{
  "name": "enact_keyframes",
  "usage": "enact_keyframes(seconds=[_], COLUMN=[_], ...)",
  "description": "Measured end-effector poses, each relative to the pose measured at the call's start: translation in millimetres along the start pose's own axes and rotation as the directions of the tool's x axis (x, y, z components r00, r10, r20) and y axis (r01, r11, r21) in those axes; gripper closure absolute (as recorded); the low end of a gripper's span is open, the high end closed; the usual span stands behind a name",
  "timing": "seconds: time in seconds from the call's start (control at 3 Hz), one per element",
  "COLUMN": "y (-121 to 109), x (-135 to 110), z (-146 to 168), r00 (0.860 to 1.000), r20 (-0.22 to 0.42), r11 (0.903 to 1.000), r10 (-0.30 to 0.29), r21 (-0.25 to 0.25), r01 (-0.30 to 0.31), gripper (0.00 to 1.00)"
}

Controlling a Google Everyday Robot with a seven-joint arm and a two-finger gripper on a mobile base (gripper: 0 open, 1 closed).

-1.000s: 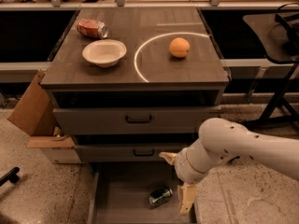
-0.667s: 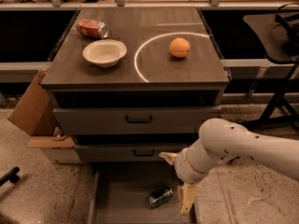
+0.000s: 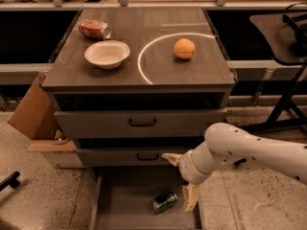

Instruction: Pick green can from bottom drawer and place on counter

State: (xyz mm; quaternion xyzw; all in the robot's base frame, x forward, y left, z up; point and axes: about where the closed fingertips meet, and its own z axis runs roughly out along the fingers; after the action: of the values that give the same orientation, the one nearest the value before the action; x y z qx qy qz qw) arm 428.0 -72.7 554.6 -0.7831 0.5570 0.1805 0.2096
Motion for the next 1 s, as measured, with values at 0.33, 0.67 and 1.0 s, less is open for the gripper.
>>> enact_keyframes(seconds=[0.33,0.67,1.0], y=[-13,-17,-17], x=[28,44,44], z=[30,54,54], r00=[0.998,0.993,0.993], r20=[0.068,0.117,0.117], r11=[0.9996,0.9987,0.9987], r10=[-0.013,-0.001,-0.001], r21=[-0.025,-0.051,-0.051], r01=[0.014,0.007,0.007], gripper=[0.0,0.0,0.0])
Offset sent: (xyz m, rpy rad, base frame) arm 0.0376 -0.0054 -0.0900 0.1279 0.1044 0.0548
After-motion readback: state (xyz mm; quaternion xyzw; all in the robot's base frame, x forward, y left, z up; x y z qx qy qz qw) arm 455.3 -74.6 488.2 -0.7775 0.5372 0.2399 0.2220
